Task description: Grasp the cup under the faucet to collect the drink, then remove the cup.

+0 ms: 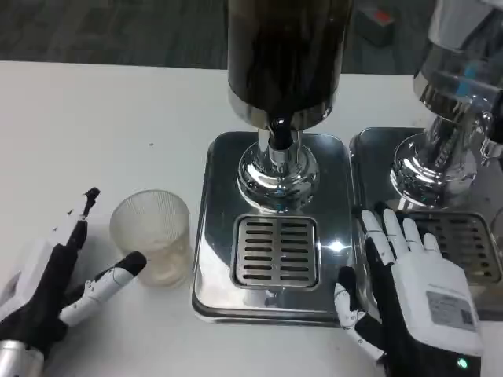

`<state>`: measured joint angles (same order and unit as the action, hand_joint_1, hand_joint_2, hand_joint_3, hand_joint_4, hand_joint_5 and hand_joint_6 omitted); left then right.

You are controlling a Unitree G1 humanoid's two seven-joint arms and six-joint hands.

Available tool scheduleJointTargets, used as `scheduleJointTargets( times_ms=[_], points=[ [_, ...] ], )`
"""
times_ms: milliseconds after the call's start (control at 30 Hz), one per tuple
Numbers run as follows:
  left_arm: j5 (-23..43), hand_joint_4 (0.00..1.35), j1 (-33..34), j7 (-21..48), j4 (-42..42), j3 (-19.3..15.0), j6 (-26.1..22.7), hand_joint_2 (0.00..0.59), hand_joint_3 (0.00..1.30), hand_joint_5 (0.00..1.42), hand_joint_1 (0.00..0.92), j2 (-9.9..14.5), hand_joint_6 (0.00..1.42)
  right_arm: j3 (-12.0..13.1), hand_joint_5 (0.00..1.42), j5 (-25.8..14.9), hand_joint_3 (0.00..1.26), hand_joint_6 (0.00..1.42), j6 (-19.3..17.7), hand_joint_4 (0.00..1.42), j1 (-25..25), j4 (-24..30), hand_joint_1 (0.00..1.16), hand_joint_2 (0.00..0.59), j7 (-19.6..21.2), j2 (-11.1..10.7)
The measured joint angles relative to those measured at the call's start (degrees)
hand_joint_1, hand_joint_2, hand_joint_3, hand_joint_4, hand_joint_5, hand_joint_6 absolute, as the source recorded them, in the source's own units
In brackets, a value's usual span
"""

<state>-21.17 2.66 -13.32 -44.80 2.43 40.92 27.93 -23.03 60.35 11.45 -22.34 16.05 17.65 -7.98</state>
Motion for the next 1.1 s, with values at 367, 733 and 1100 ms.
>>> scheduleJointTargets(
  times_ms=[367,733,1100],
  points=[
    [-4.4,0.00,2.8,-2.9,-1.6,4.3,0.7,0.015,0.00,0.01,0.146,-0.6,0.00,0.0,0.00,-0.5,0.09,0.00,0.0,0.00,0.4,0.0,0.47,0.567,-1.1,-1.3],
    [-5.8,0.00,4.5,-6.5,-3.0,5.2,-1.0,0.024,0.00,0.09,0.200,-2.2,0.02,-0.1,0.00,-0.5,0.10,0.00,0.1,0.00,0.4,0.0,0.49,0.566,-1.1,-0.8],
    [-3.6,0.03,6.8,-7.0,-7.3,5.3,0.7,0.032,0.00,0.24,0.218,-4.3,0.15,-0.2,0.01,-0.5,0.11,0.00,1.0,0.00,0.3,0.1,0.50,0.565,-1.1,-0.5]
  ],
)
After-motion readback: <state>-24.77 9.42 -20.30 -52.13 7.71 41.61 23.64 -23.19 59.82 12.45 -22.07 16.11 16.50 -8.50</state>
